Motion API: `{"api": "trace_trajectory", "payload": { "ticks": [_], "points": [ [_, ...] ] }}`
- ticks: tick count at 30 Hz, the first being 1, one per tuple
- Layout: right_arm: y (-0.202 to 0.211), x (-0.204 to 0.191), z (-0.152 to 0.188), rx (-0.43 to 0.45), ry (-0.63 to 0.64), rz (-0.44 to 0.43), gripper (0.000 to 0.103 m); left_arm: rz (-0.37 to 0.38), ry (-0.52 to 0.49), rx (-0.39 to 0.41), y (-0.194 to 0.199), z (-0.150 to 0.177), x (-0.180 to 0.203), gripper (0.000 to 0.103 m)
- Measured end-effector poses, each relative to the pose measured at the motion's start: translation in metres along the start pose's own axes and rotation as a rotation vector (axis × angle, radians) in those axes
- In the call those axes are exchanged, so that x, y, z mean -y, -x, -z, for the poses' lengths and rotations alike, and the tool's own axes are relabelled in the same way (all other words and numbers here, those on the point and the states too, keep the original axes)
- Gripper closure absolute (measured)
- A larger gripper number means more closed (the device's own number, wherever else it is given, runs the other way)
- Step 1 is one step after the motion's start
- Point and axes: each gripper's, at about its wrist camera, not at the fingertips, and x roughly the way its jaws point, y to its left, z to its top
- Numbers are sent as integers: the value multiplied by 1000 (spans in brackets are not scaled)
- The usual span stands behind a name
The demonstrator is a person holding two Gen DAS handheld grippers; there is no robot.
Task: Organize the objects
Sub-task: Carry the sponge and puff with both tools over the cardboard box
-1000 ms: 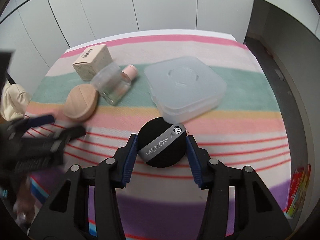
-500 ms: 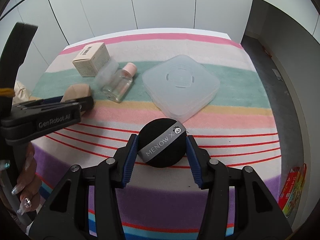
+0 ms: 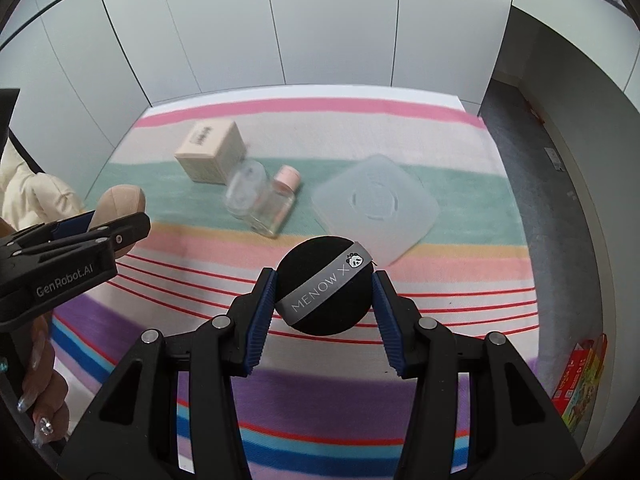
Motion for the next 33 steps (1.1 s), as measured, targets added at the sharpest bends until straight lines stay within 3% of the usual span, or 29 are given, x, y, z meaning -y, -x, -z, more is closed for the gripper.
{"api": "trace_trajectory", "payload": {
  "ticks": [12, 21, 33],
  "points": [
    [106, -40, -48, 106, 100, 8, 53, 20, 43, 96, 113, -32, -28, 42],
    [181, -61, -81, 188, 141, 7, 53, -39, 19, 195, 207, -50, -39, 42],
    [265, -78, -103, 290, 186, 1, 53, -19, -5, 260, 284, -53, -31, 42]
  ]
}}
